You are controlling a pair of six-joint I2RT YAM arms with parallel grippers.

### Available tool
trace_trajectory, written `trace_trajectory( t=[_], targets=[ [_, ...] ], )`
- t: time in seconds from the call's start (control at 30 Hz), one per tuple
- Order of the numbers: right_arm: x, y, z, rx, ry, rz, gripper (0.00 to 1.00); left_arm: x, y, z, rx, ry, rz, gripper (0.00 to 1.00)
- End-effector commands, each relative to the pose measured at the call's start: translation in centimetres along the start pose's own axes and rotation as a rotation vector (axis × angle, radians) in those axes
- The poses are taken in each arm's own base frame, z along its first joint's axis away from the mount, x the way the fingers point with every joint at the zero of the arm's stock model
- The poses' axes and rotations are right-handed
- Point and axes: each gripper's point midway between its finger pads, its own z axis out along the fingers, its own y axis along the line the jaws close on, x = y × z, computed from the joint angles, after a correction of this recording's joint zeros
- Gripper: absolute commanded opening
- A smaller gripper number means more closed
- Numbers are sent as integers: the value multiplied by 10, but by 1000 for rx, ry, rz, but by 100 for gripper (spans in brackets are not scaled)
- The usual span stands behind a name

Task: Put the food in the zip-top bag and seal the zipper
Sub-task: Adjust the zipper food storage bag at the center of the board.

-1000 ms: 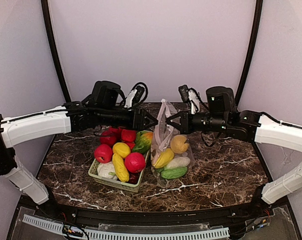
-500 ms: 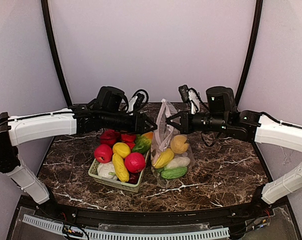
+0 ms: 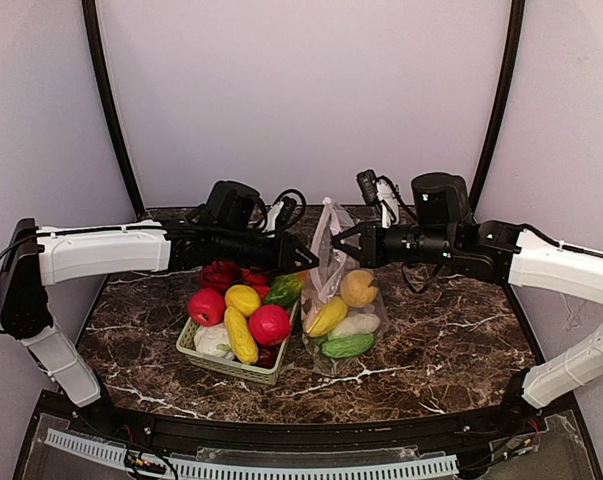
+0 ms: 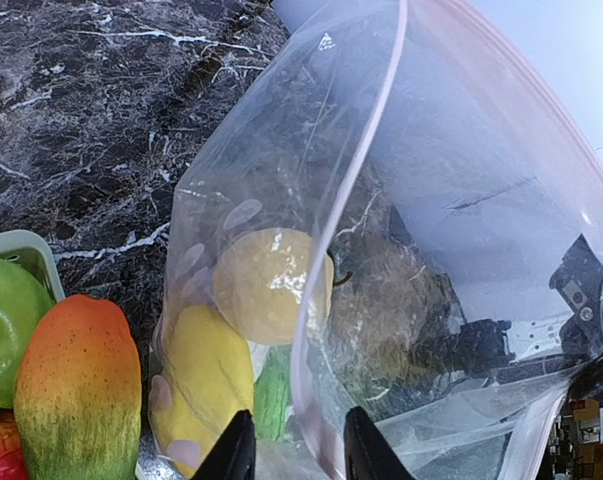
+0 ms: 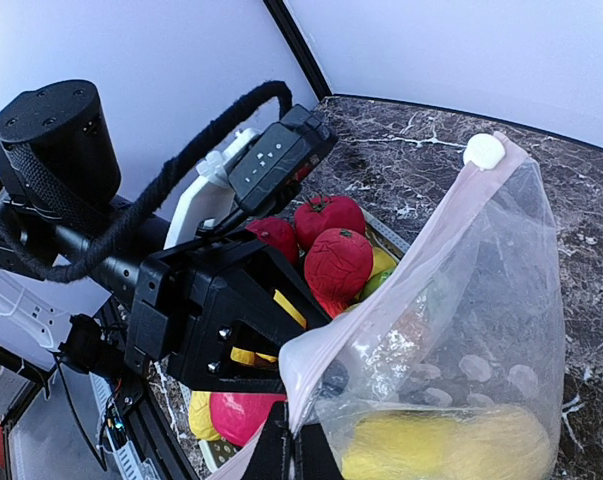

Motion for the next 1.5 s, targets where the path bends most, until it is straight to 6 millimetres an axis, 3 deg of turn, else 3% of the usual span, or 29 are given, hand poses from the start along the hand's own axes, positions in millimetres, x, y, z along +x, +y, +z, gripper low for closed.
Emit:
trace_trajectory(
  t=[0.0, 0.2, 0.3, 0.43, 0.63, 0.8, 1.0, 1.17, 1.47],
  targets=[
    [-5, -2, -2, 0, -32, 0, 0, -9, -9, 1, 42, -15, 7, 27],
    [-5, -4, -3, 10, -36, 0, 0, -11, -10, 6, 48, -10, 6, 22],
    [-6, -9, -5, 36, -46, 5, 0, -13, -15, 5, 65, -11, 9, 8],
    [-12, -33, -12, 143, -42, 4, 0, -23, -28, 0, 96, -29, 24, 3],
    [-30, -93, -54, 348, -56, 26, 0, -32, -40, -6, 122, -47, 35, 1],
    [-48, -99, -80, 368, -96, 12, 0, -36, -47, -3, 170, -56, 27, 1],
    [-32, -96, -68, 315, -37, 36, 0, -34, -47, 12, 215, -42, -5, 1],
    [-8, -100, -52, 277, 14, 103, 0, -24, -30, 20, 172, -28, -22, 1],
    [-4, -100, -45, 251, 17, 130, 0, -21, -6, 9, 54, -82, -32, 1]
  ],
)
